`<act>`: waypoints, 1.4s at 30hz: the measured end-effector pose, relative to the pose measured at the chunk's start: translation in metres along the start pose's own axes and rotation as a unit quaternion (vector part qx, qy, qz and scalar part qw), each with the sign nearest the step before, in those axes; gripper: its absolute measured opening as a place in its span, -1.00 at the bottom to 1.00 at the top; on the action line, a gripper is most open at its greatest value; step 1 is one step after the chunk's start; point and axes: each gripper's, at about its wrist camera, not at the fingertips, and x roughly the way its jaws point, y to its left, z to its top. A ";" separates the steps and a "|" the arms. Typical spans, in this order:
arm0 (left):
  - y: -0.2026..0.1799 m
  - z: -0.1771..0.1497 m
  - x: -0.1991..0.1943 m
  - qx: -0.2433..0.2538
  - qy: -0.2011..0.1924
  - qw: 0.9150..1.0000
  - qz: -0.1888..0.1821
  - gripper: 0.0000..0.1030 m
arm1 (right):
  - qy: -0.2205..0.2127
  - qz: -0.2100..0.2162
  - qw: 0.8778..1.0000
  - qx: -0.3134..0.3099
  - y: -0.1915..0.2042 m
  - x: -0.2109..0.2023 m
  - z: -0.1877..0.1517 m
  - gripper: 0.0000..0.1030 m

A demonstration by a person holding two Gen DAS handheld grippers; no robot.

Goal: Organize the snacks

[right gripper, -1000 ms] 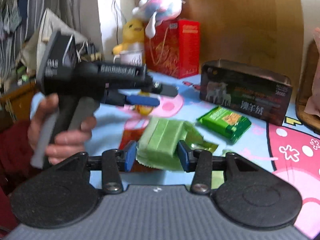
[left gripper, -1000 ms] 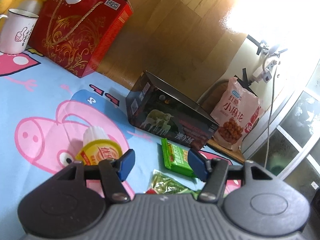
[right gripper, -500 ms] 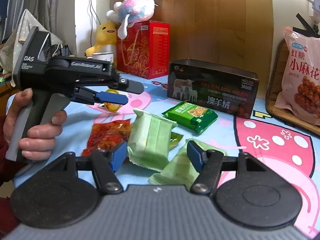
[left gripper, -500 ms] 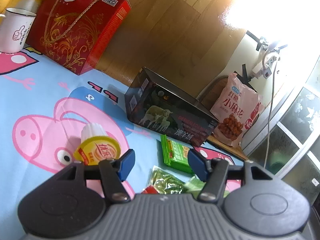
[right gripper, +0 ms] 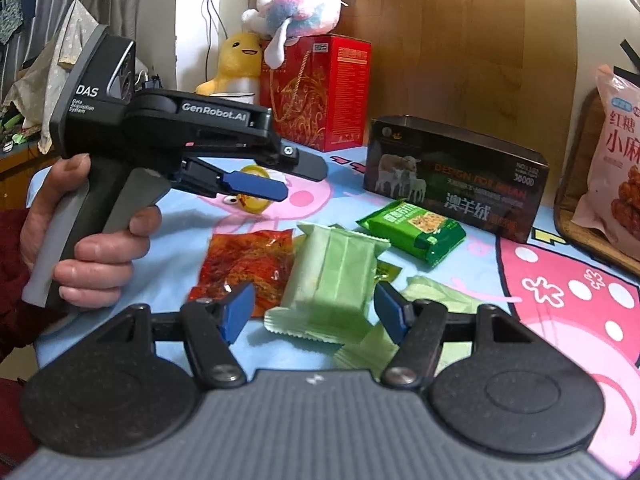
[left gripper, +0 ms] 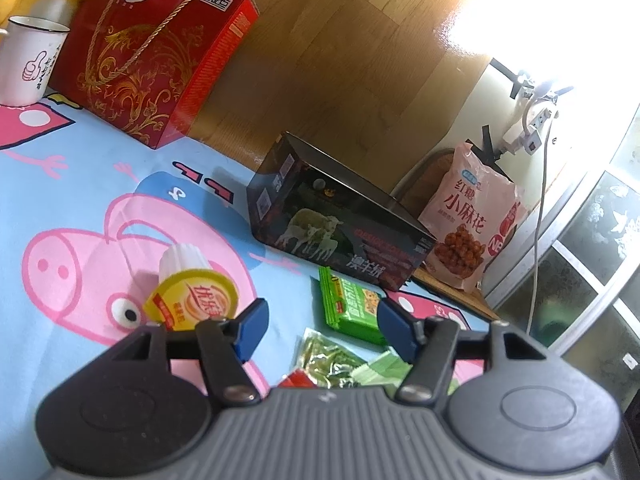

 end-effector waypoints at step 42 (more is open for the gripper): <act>0.000 0.000 0.006 -0.003 0.017 1.000 0.004 0.20 | -0.018 0.013 0.998 0.057 -0.016 -0.007 0.010 0.18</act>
